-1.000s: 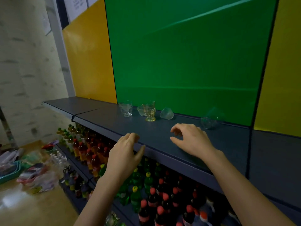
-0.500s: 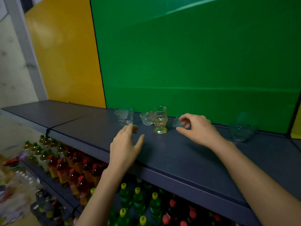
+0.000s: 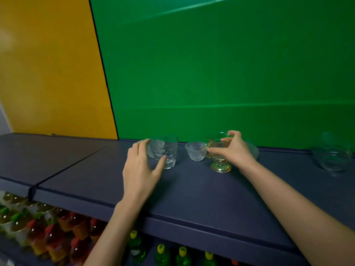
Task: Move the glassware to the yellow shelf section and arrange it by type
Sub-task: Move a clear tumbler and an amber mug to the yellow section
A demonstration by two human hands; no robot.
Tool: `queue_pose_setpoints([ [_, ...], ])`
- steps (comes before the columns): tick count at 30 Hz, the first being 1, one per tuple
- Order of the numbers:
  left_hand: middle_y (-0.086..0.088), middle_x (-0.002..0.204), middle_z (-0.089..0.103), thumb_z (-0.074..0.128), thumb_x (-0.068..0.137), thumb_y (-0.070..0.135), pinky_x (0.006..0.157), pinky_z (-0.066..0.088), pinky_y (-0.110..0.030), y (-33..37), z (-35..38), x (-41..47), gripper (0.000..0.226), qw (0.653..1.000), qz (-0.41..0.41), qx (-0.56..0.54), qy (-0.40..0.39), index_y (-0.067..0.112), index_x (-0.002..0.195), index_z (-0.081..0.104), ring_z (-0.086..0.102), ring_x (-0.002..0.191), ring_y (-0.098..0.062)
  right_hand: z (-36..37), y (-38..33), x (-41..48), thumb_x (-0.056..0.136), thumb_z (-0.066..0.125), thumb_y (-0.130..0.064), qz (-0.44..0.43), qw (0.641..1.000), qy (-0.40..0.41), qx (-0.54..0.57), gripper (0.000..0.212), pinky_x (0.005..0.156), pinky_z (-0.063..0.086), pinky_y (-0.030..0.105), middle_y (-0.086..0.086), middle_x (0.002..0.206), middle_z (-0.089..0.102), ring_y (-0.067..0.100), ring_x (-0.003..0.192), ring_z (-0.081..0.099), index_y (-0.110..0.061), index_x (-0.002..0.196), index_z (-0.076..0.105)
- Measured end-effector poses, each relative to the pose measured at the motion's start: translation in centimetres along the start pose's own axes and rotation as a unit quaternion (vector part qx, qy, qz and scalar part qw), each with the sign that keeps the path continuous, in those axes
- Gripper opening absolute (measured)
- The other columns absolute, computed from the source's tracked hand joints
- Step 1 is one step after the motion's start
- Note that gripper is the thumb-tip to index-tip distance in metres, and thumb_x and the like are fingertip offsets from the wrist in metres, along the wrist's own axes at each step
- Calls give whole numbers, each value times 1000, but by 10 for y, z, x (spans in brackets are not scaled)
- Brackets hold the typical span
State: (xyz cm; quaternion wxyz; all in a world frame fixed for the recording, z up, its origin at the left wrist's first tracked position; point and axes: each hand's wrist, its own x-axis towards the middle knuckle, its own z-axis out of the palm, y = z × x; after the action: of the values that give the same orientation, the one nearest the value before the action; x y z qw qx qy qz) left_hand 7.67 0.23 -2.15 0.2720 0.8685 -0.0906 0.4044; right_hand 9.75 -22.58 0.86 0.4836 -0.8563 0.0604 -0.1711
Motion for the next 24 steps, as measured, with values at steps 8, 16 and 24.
queue_pose_setpoints([
  [8, -7, 142, 38, 75, 59, 54, 104, 35, -39, -31, 20, 29, 103, 977, -107, -133, -126, 11, 139, 25, 39, 129, -24, 3, -6, -6, 52, 87, -35, 11, 997, 69, 28, 78, 94, 44, 31, 0, 112, 60, 17, 104, 55, -15, 119, 52],
  [16, -10, 136, 46, 83, 55, 43, 102, 36, -35, -29, 41, 53, 103, 958, -133, -205, -153, 5, 134, 30, 45, 123, -25, -6, -13, -25, 50, 88, -26, -9, 993, 97, 73, 70, 98, 47, 40, 1, 109, 63, 19, 104, 60, -21, 110, 53],
  [24, -7, 117, 56, 86, 52, 37, 96, 42, -37, -28, 47, 60, 90, 952, -145, -218, -161, 7, 123, 39, 53, 110, -26, -19, -7, -42, 49, 88, -26, -12, 989, 122, 82, 71, 98, 46, 36, -2, 109, 64, 17, 104, 60, -21, 111, 54],
])
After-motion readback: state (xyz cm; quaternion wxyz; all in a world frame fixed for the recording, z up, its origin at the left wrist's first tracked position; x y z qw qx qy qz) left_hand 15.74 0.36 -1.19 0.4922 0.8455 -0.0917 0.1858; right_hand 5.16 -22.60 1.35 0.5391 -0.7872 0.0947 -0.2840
